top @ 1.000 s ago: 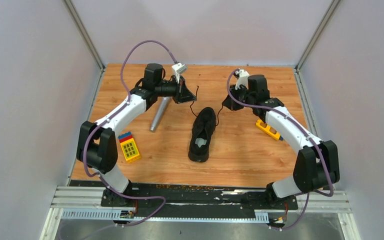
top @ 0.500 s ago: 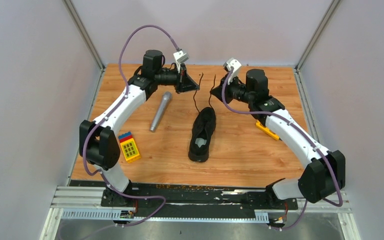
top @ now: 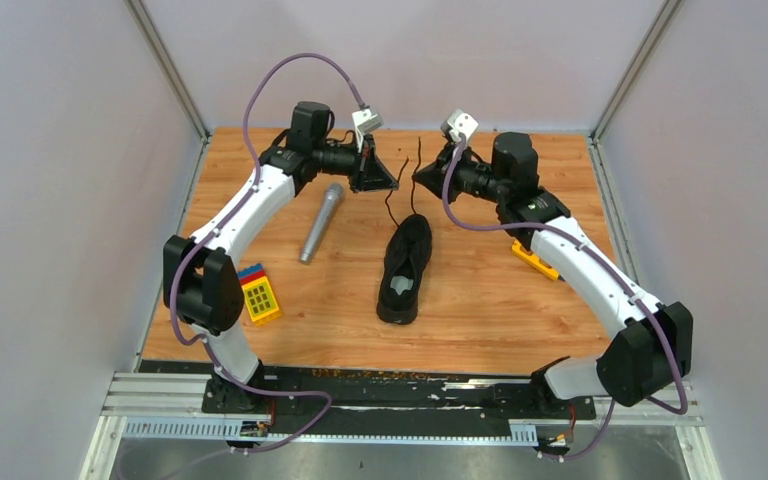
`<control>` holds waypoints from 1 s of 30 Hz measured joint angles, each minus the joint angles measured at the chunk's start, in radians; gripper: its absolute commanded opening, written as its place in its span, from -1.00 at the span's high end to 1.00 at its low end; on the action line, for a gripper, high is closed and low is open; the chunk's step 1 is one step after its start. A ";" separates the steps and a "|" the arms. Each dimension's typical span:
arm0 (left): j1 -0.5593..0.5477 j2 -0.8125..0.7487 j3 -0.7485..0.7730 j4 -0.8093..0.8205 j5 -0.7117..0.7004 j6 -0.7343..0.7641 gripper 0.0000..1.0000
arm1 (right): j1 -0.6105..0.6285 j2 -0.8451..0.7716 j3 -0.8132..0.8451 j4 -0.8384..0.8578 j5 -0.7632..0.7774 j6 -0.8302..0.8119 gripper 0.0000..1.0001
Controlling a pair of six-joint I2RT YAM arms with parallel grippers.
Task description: Tie the shoes
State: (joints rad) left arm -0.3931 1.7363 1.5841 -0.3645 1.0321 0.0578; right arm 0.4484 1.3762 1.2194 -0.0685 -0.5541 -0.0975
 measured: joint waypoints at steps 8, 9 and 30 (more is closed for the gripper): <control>-0.002 0.008 0.008 -0.028 0.006 0.067 1.00 | 0.011 0.016 0.064 0.014 -0.045 -0.007 1.00; -0.004 0.009 0.009 -0.028 0.006 0.075 1.00 | 0.014 0.021 0.069 0.016 -0.050 -0.006 1.00; -0.058 0.016 0.029 -0.161 -0.013 0.391 1.00 | 0.016 0.163 0.143 -0.008 -0.087 0.029 1.00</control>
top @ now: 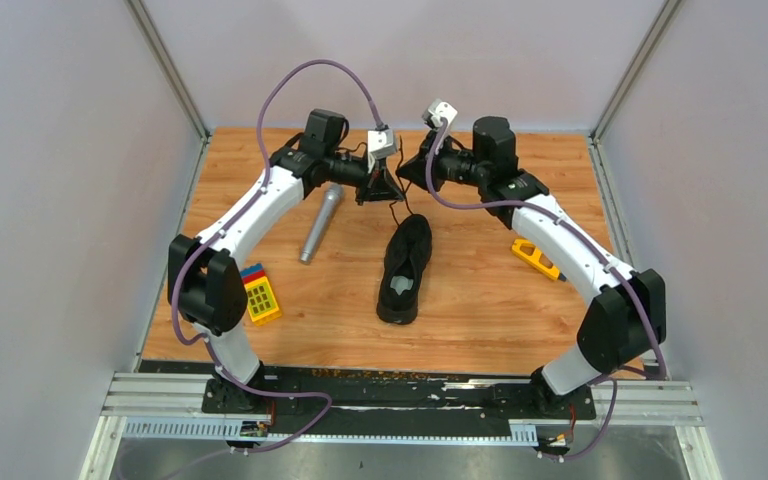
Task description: Tie the shoes
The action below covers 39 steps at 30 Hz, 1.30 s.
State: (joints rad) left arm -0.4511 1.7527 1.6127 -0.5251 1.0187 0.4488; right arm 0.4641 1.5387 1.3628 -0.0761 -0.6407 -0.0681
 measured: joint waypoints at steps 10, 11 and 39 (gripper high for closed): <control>0.000 0.000 -0.079 0.037 0.009 0.049 1.00 | 0.000 0.078 0.082 -0.130 0.007 0.037 0.80; 0.000 -0.001 -0.092 0.049 0.014 0.053 1.00 | 0.000 0.084 0.090 -0.146 0.008 0.041 0.79; 0.000 -0.006 -0.426 0.614 -0.042 -0.116 1.00 | -0.227 0.385 0.557 -0.751 -0.225 -0.132 0.38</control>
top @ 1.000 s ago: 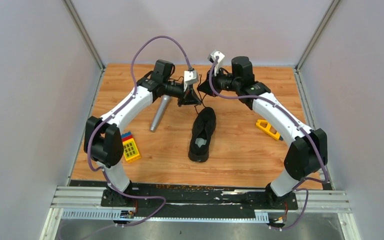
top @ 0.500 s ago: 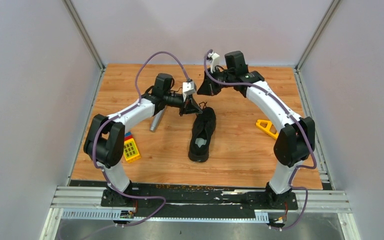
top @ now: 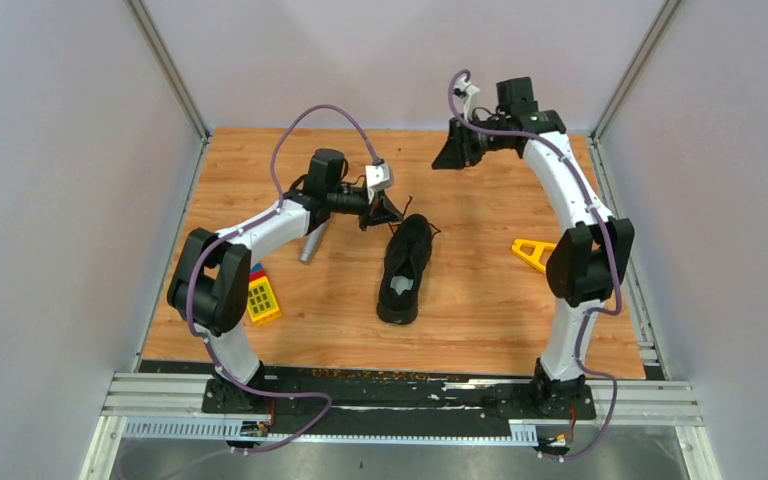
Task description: Tie the shoes
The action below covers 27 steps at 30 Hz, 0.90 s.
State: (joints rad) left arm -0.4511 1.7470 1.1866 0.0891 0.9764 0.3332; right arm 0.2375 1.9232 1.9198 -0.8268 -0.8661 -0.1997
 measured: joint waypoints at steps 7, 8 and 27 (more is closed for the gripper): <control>0.001 -0.008 0.062 -0.301 0.000 0.111 1.00 | -0.083 0.129 -0.035 -0.093 0.140 0.160 -0.34; 0.001 -0.016 0.062 -0.328 -0.001 0.114 1.00 | -0.077 0.129 -0.091 -0.097 0.163 0.203 -0.34; 0.002 -0.038 0.179 -0.642 -0.045 0.074 1.00 | -0.092 0.278 -0.260 -0.057 -0.014 0.681 0.29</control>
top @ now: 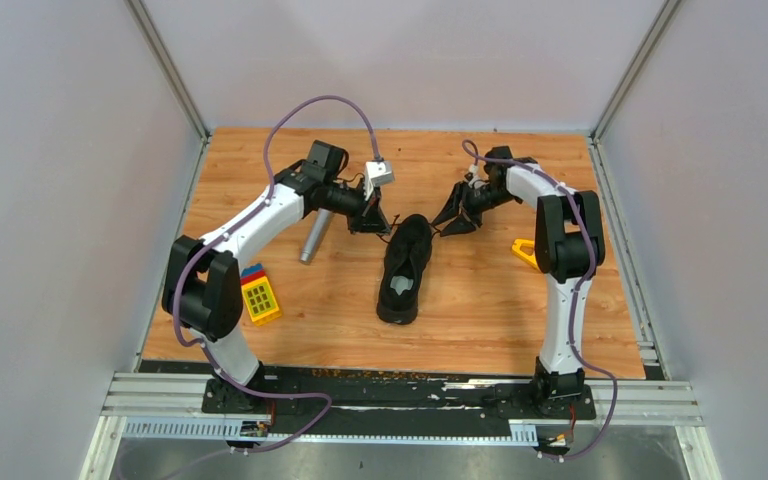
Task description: Tie the shoes
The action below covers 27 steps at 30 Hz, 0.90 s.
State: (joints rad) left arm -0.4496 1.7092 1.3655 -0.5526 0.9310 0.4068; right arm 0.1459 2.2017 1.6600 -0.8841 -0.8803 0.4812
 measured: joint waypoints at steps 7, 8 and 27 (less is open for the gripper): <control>0.000 0.000 0.047 -0.032 -0.013 0.000 1.00 | 0.000 0.024 -0.014 0.011 -0.004 0.057 0.26; 0.000 0.002 0.048 -0.035 -0.015 0.000 1.00 | 0.000 0.031 -0.014 0.011 -0.004 0.062 0.29; 0.000 0.176 0.186 -0.069 -0.008 -0.092 1.00 | 0.001 -0.045 0.119 0.055 -0.072 -0.064 1.00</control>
State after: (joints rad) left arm -0.4500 1.8854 1.5513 -0.6220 0.9234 0.3153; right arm 0.1467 2.1563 1.7794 -0.8288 -0.9520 0.4171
